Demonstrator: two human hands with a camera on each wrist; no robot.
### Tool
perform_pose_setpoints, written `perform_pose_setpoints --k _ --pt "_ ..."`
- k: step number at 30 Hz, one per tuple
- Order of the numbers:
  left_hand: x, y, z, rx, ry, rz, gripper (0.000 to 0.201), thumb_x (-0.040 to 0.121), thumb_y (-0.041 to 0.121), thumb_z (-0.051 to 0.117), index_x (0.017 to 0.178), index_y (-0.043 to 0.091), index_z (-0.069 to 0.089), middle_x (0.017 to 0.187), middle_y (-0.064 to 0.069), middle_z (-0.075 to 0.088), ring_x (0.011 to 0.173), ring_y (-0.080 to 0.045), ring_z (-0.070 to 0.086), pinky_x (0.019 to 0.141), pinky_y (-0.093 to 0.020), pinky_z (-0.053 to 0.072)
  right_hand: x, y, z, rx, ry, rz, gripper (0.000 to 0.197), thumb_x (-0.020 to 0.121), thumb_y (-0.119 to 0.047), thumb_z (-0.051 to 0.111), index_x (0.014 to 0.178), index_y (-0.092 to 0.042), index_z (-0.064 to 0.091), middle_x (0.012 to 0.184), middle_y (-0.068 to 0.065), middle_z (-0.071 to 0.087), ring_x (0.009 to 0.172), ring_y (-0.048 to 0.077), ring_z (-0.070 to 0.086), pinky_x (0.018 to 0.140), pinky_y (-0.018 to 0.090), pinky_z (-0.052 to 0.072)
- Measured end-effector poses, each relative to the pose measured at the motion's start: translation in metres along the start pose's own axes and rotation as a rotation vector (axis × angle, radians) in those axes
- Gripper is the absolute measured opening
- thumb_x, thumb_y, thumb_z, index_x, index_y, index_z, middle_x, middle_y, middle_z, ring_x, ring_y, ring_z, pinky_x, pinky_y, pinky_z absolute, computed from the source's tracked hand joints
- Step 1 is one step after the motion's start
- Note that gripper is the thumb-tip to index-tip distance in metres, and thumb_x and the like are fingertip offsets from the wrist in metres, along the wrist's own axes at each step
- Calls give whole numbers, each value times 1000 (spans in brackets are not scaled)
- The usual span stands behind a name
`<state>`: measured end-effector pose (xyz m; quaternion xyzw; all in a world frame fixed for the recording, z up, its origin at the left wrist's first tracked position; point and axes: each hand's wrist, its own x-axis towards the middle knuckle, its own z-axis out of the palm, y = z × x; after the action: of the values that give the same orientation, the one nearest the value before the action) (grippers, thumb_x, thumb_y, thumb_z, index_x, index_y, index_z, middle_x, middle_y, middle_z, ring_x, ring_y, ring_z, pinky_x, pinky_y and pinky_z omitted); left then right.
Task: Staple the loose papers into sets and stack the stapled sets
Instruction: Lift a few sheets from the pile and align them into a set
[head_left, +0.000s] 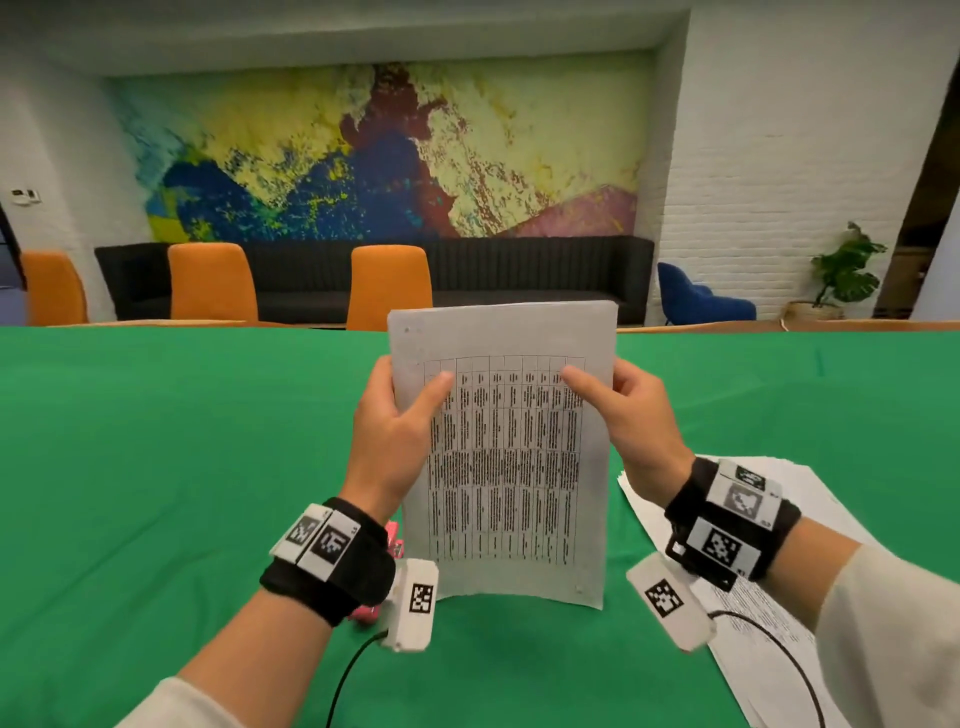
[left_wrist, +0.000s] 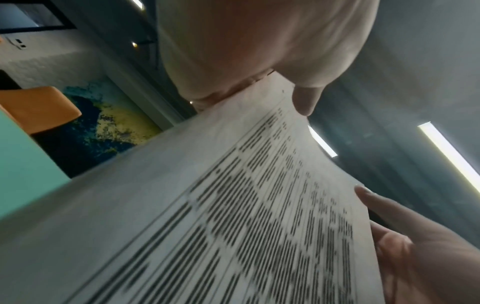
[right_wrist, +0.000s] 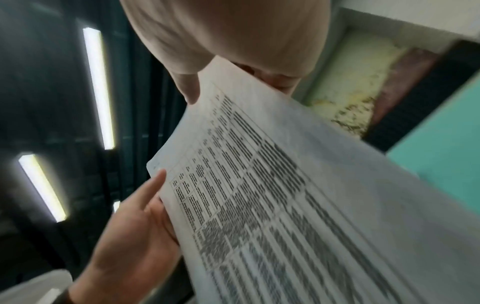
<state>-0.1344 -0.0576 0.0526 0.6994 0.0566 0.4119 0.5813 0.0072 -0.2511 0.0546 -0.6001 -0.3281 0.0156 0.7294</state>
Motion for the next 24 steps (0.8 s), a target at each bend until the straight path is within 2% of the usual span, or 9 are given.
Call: perform_pose_setpoints --k 2,6,10,13,19,21,24 --pt "12 12 0 -1 22 53 23 99 30 68 118 19 61 110 -4 75 100 -23 75 87 -54 62 9 -11 2 -8 -3 -34 18 96 -23 71 112 -15 72 104 3 80 94 20 77 75 30 62" --pt "33 25 1 29 45 121 16 96 34 65 106 24 61 100 -6 72 93 -29 73 82 -59 61 25 -23 10 -2 21 -37 18 98 -20 70 113 -11 71 105 10 78 92 24 77 72 33 63" --pt "24 9 2 -55 11 16 14 103 20 63 116 19 66 109 -8 77 101 -29 75 91 -59 60 18 -12 15 20 10 16 12 99 -18 69 109 -12 72 97 3 80 89 18 78 71 29 61" --pt "17 6 5 -64 -23 -56 17 105 16 60 119 14 68 111 -8 78 103 -27 76 95 -57 59 11 -9 16 9 -3 45 12 100 -17 68 110 -12 72 98 4 80 92 21 78 77 34 64" --pt "39 35 10 -91 25 45 16 104 13 61 117 17 68 110 -4 79 101 -23 76 88 -45 63 28 -50 15 1 16 -59 8 99 -15 67 104 -19 72 105 7 79 95 21 77 81 35 64" --pt "34 28 10 -93 24 35 16 104 13 61 118 16 68 110 -4 79 101 -23 76 88 -44 63 24 -44 15 -14 20 -35 6 100 -17 67 103 -20 71 103 5 79 95 19 77 82 36 65" --pt "11 -5 10 -53 -12 -67 17 103 16 63 118 16 71 111 -3 79 103 -22 76 95 -50 60 3 -8 13 -36 9 56 9 101 -17 66 107 -18 72 102 4 80 95 20 77 87 43 64"
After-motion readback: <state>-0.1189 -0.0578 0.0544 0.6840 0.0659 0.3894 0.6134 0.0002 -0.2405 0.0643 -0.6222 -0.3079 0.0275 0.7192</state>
